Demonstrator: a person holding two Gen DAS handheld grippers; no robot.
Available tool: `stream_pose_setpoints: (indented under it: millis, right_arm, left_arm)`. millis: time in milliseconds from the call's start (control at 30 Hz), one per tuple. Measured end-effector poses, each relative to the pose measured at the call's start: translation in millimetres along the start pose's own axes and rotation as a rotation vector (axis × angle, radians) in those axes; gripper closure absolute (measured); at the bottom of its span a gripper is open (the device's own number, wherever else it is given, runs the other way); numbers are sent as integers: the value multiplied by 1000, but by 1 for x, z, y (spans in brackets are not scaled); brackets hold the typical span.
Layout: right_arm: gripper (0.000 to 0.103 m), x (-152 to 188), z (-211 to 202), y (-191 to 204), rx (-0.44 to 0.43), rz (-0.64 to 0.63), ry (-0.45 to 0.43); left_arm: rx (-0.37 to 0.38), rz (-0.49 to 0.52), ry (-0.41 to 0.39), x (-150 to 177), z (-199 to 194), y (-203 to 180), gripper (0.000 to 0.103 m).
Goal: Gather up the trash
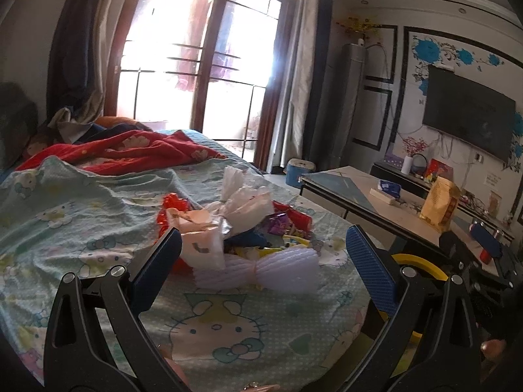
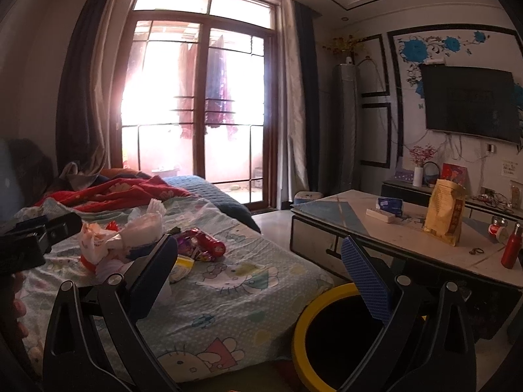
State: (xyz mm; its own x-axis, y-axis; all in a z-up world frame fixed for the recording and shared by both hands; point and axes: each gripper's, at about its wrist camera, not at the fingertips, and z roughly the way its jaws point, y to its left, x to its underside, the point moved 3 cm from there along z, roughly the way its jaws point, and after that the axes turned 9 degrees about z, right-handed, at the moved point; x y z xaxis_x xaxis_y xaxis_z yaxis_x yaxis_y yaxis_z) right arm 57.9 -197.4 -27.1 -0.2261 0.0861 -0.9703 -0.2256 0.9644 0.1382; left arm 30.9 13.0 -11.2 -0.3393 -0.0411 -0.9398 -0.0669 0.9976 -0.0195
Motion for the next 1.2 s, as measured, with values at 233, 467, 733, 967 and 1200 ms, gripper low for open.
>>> stream_pose_setpoints:
  millis: [233,467,733,967,1200]
  right_arm:
    - [6,2,11,27,-74,-42,39]
    - [6,0,25,63,-179,-78,97]
    - [6,9,44,101,-280,-117,182]
    - [6,15,78,113,-297,-102,259]
    - [6,31,109,105,-290,-57,374]
  left_arm:
    - [-56,-32,-8,-3,2,24,11]
    - [-115,-73,-12,-6,1,48,11]
    - [-178,-125,1,-5,7,86,11]
    - [-149,-177,73,2,27,116,11]
    - [-8,-160,162,3,69,113,11]
